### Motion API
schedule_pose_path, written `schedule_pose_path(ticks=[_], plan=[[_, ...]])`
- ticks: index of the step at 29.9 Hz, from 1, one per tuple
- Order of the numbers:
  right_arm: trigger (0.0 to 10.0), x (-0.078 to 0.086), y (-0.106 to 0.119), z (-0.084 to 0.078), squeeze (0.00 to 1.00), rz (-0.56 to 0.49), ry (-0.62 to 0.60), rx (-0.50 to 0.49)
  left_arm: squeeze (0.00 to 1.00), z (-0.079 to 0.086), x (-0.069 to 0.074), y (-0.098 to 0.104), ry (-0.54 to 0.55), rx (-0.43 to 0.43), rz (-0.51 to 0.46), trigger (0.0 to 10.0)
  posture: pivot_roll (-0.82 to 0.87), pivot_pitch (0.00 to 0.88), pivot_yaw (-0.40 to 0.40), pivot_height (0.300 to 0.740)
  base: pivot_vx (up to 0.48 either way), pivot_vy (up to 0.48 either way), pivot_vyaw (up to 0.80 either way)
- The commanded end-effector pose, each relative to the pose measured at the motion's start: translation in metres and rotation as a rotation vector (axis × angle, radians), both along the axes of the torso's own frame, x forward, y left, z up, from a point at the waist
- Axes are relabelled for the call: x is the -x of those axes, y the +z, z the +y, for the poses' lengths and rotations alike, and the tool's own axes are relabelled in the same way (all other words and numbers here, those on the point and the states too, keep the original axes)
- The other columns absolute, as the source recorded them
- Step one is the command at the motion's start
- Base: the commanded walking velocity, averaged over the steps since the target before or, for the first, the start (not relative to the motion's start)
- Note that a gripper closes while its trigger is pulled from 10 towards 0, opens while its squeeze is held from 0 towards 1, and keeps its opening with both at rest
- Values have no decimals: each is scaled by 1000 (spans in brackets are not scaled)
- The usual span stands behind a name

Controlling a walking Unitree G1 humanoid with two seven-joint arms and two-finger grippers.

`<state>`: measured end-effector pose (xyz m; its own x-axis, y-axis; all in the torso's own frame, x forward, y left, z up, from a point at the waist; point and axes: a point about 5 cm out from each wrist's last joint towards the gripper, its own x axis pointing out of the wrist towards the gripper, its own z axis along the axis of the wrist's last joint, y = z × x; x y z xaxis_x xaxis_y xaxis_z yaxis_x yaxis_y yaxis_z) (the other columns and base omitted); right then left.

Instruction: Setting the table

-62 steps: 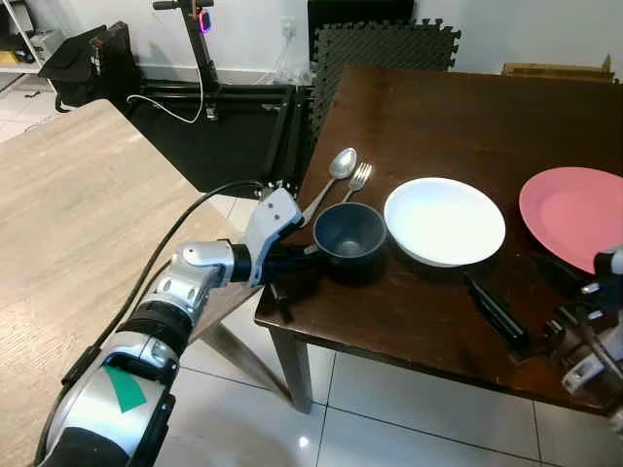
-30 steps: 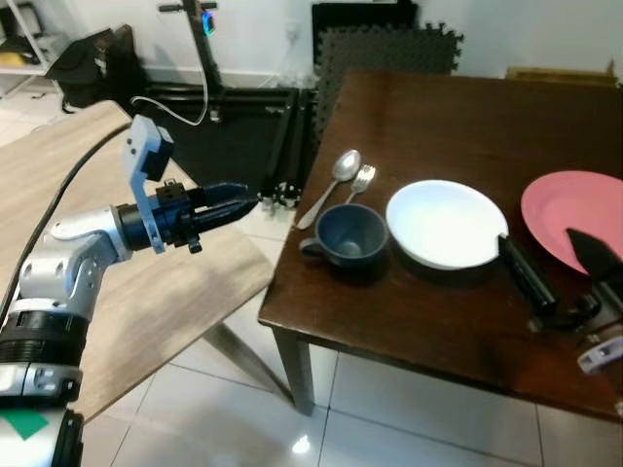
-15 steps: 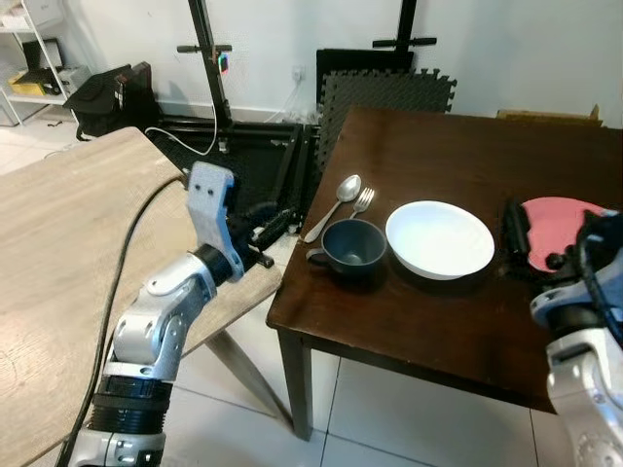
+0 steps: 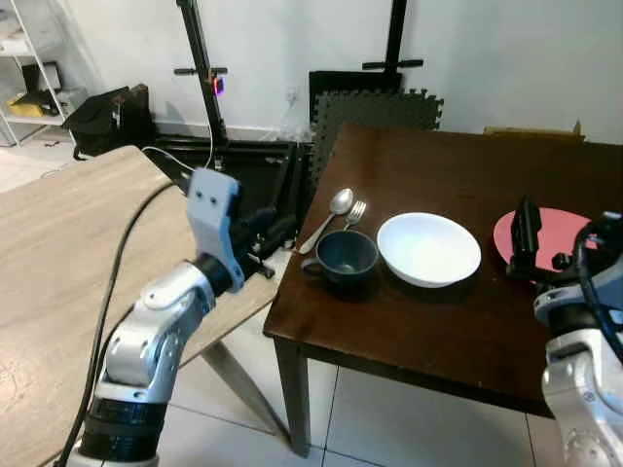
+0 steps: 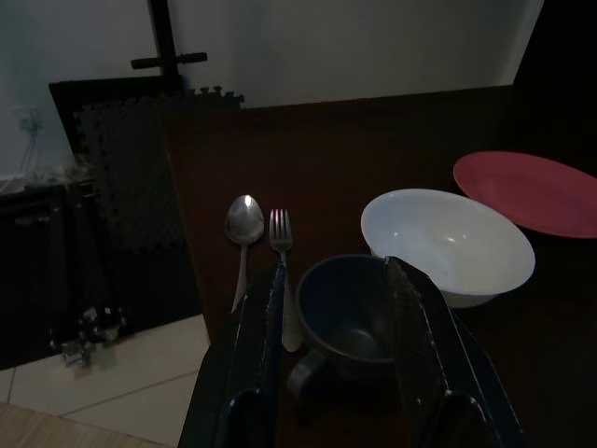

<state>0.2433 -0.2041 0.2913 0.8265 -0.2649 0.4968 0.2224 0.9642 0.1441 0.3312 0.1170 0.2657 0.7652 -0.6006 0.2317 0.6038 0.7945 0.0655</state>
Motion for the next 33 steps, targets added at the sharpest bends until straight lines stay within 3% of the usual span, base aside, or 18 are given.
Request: schedule_pose_path(ticks=[1,11,33], plan=[[10000,-1,-1,-1,0,1,-2,0,0,6,0,0,37,9,2,10000,-116,56,105,740,0,0,0],[10000,-6,-3,2,0,-1,20,2,0,10,-3,-1,123,32,17,10000,-102,56,101,740,0,0,0],[10000,-9,-8,7,0,4,45,11,0,13,-9,-1,201,38,9,10000,-105,63,95,740,0,0,0]])
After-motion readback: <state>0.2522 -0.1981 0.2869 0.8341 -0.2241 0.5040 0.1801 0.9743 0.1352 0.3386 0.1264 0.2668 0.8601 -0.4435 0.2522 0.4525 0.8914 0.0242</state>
